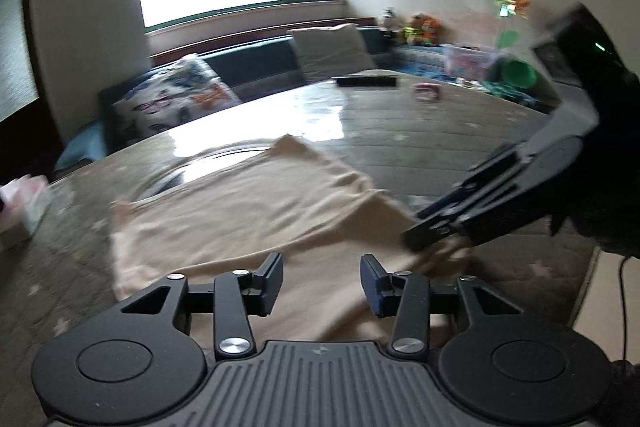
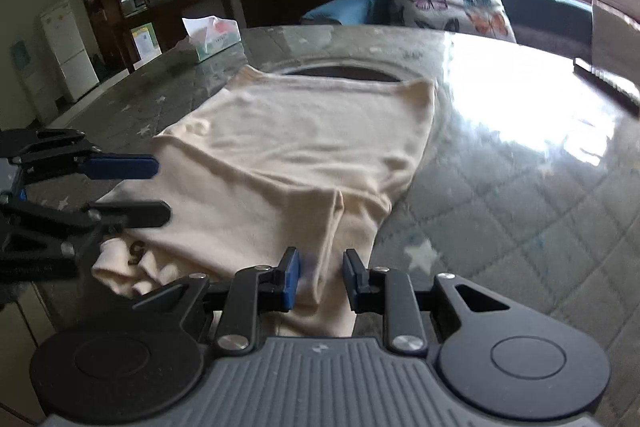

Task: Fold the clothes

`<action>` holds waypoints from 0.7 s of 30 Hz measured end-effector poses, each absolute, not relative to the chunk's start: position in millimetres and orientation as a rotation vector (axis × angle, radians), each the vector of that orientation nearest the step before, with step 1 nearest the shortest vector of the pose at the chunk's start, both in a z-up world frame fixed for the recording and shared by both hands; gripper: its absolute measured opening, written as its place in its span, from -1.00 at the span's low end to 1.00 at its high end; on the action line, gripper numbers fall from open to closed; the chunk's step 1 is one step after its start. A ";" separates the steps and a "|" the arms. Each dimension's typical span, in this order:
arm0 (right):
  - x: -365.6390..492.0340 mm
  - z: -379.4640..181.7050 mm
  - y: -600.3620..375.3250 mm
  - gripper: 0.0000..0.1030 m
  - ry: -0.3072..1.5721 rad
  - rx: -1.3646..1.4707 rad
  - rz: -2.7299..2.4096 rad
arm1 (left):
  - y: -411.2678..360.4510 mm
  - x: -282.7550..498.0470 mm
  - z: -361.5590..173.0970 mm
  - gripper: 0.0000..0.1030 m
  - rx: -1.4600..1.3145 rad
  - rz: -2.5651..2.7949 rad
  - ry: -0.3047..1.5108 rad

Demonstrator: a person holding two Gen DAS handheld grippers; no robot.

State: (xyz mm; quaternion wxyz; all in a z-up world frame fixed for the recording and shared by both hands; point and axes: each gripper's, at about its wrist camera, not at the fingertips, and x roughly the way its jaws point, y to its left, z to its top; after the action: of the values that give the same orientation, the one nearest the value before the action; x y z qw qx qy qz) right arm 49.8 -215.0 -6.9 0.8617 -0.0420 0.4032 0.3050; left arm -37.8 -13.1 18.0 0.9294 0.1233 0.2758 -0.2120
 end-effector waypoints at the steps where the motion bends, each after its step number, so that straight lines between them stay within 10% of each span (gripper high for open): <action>1: 50.3 -6.5 -215.6 -0.57 0.853 -0.081 0.648 | -19.3 -38.4 16.6 -0.03 0.266 -0.452 0.563; 5: 57.6 2.0 -219.1 -0.91 0.881 -0.018 0.692 | -44.6 -37.9 10.2 0.08 0.329 -0.511 0.550; 13: 67.5 35.9 -222.4 -0.92 0.863 0.093 0.766 | -69.4 -18.0 0.5 0.04 0.369 -0.468 0.526; 15: 64.1 42.2 -218.7 -0.92 0.851 0.084 0.788 | -64.8 -11.7 1.0 -0.70 0.340 -0.438 0.529; 21: 64.1 57.6 -213.5 -0.77 0.782 0.117 0.808 | -4.5 -11.6 28.1 -0.94 0.174 -0.298 0.489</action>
State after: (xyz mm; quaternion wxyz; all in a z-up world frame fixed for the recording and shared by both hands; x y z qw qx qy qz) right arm 64.1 -213.5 57.6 0.8445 0.0556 0.3705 0.3827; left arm -11.6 -4.5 28.1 0.9555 0.0856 0.2410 -0.1470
